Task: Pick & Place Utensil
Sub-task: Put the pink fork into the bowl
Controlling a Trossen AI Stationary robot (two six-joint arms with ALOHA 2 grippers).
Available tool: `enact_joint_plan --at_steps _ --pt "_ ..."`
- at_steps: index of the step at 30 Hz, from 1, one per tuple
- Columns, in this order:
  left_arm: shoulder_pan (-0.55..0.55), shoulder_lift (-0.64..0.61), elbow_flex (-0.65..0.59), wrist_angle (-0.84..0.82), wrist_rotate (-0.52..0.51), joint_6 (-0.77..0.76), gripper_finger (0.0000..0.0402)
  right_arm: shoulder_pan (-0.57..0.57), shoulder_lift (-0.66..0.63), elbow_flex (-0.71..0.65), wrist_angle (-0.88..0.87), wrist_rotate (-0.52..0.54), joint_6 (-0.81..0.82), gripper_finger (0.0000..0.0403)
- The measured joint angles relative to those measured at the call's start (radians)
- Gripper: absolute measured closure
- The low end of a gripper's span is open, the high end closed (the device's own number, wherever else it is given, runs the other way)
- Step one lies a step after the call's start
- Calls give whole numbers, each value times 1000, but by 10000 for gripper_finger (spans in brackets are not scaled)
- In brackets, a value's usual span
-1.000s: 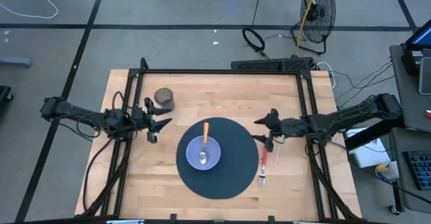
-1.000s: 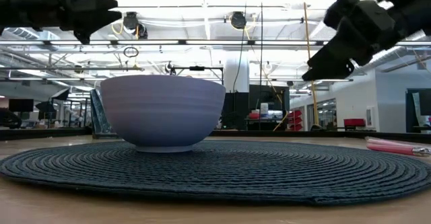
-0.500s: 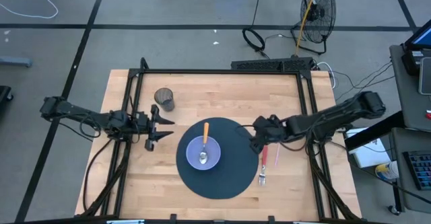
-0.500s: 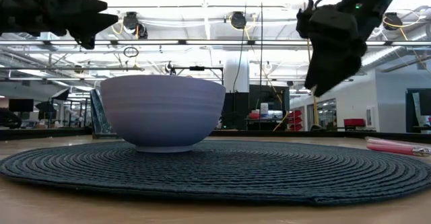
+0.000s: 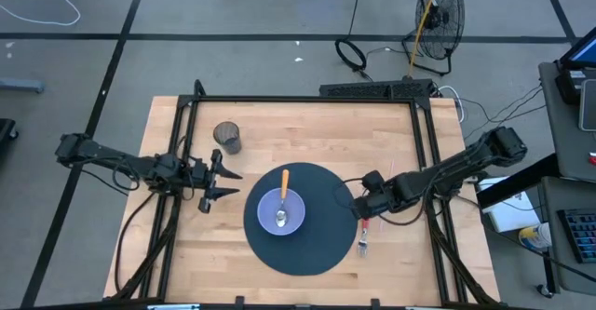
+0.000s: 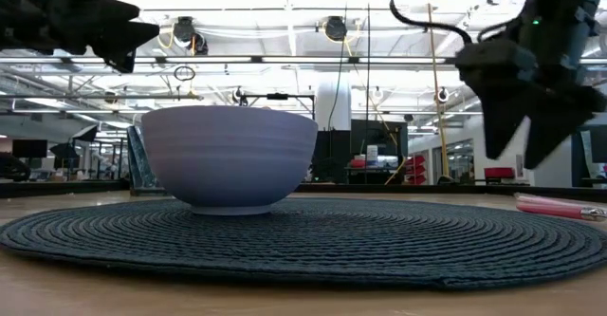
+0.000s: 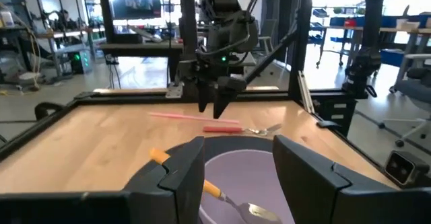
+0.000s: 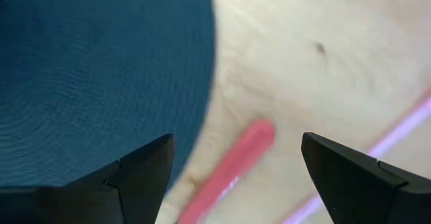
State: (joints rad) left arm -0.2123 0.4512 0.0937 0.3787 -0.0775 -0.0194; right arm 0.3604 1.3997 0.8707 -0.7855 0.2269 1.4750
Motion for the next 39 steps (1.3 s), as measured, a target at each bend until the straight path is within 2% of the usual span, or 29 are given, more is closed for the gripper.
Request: enact_joint_plan --at_steps 9,16,29,39 --pt "0 0 0 -49 2 -48 220 24 110 0 12 -98 70 85" --pt "0 0 0 -47 2 -55 220 26 148 0 29 -99 67 87" --pt "0 0 0 -54 0 -46 220 12 150 0 30 -91 36 176" --pt "0 0 0 -75 0 -50 220 12 150 0 58 -74 39 187"
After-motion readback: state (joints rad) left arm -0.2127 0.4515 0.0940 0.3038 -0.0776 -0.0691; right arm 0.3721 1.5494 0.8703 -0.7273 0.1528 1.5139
